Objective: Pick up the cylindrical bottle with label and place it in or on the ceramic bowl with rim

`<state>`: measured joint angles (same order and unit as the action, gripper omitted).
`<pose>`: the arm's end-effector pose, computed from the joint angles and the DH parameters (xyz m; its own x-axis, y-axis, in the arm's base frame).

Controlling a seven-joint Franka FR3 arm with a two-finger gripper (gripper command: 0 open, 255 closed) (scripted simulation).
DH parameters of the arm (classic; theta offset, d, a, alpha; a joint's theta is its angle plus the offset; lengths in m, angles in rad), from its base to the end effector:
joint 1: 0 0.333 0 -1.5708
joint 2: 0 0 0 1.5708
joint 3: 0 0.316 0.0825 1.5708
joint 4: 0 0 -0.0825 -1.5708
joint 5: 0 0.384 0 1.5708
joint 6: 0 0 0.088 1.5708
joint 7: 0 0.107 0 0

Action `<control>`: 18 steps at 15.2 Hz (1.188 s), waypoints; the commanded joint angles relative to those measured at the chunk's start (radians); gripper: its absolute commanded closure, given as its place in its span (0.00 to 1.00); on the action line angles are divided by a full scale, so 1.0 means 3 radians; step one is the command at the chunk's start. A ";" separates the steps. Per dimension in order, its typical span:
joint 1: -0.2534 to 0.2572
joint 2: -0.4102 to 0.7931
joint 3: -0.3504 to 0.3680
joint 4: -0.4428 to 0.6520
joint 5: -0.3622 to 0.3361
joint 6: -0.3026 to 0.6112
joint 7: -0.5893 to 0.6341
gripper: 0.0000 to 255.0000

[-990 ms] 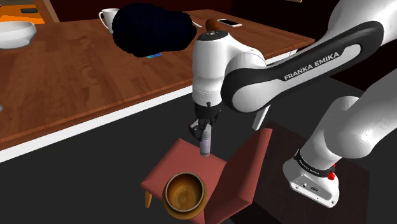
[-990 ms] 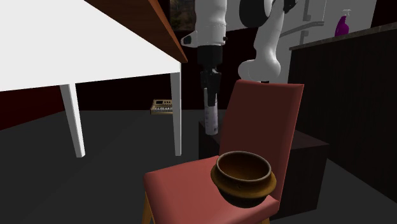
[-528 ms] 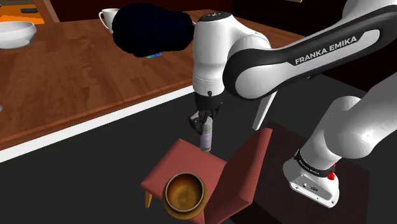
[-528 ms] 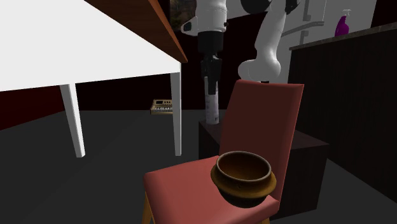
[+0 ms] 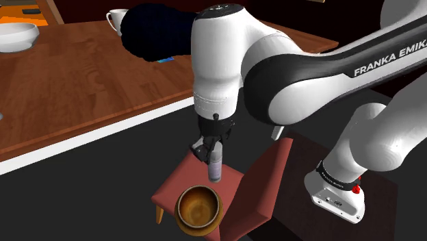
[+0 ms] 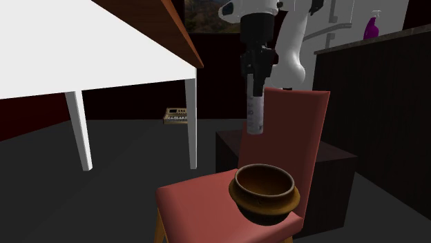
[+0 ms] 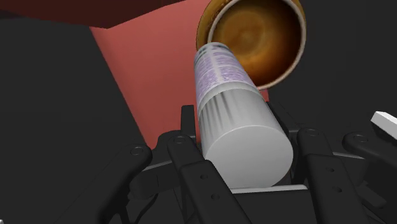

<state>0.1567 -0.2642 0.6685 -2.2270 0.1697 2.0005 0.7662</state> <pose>0.3119 0.3707 0.4566 0.9995 -0.0312 -0.0015 -0.0312 -0.9994 0.0143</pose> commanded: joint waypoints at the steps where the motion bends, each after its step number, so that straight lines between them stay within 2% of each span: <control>1: 0.0031 0.0085 0.0115 0.0141 -0.0035 -0.0054 0.0185 1.00; 5: 0.0088 0.0333 0.0375 0.0475 -0.0174 -0.0161 0.0597 1.00; 18: 0.0083 0.0602 0.0473 0.0085 -0.0352 0.0432 0.0741 1.00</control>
<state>0.1813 -0.0891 0.8080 -2.1937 0.0684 2.1174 0.9840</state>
